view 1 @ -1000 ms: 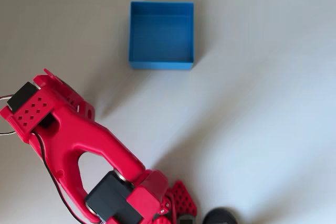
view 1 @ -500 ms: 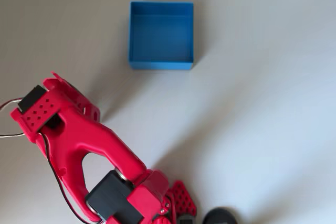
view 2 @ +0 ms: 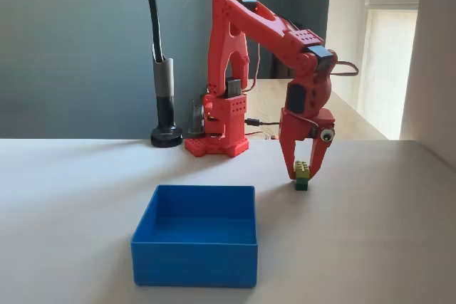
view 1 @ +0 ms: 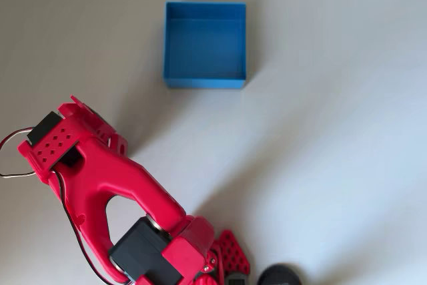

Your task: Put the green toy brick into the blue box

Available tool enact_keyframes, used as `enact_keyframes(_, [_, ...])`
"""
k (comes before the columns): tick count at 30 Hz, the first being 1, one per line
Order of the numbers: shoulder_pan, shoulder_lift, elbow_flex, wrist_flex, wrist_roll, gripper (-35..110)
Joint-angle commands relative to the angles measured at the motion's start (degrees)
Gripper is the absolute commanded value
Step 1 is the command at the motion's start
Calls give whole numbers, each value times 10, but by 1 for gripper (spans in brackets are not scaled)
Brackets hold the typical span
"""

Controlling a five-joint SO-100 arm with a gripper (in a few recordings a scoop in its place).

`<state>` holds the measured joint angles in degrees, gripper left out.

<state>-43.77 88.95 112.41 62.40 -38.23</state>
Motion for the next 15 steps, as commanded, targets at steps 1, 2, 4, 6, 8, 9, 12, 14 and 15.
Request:
enact_keyframes(1, [-7, 18, -25, 9, 6, 0])
enact_keyframes(2, [-8, 19, -31, 11, 8, 0])
enact_keyframes(4, [-10, 20, -47, 17, 16, 0])
enact_keyframes(6, [-12, 20, -65, 19, 22, 0])
enact_keyframes(8, [-14, 22, -86, 20, 36, 0])
enact_keyframes(9, [-15, 23, -98, 20, 44, 0])
enact_keyframes(12, [-16, 23, -142, 20, 74, 0])
enact_keyframes(14, [-17, 24, -174, 22, 92, 0])
enact_keyframes(15, [-17, 24, -191, 23, 102, 0])
